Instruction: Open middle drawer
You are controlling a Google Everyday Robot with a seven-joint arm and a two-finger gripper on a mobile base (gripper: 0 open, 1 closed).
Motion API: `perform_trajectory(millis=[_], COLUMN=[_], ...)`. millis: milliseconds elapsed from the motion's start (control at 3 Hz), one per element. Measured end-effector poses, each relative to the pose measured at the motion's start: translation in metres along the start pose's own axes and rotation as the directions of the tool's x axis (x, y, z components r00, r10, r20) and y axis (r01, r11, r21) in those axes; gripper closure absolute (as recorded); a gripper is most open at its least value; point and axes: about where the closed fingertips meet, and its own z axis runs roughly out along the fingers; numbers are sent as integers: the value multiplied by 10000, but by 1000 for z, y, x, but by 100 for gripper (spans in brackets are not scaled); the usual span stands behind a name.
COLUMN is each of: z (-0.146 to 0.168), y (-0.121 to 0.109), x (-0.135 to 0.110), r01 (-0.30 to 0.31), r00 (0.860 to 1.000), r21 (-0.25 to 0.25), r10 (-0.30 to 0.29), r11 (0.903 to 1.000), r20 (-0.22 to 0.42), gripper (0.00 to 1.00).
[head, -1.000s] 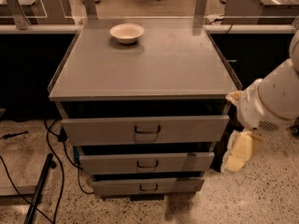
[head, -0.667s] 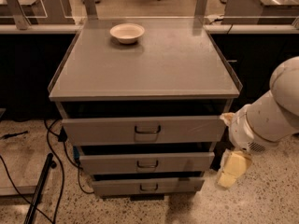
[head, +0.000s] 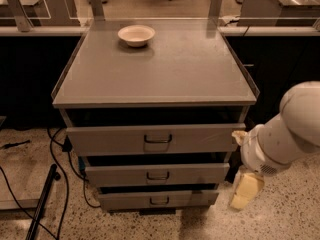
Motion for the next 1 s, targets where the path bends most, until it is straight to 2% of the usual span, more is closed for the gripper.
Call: perform_trajectory(millis=[333,667,1000], z=[57,112,173], y=[8,11,11], x=[24,39,48], r01=[83,143,357], r00=[9999,9987,9896], r21=[102,232,362], r10=[-83,-154,-403], r11=[9999,9996,9987], r20=[79,478,1379], gripper=[0,0,0])
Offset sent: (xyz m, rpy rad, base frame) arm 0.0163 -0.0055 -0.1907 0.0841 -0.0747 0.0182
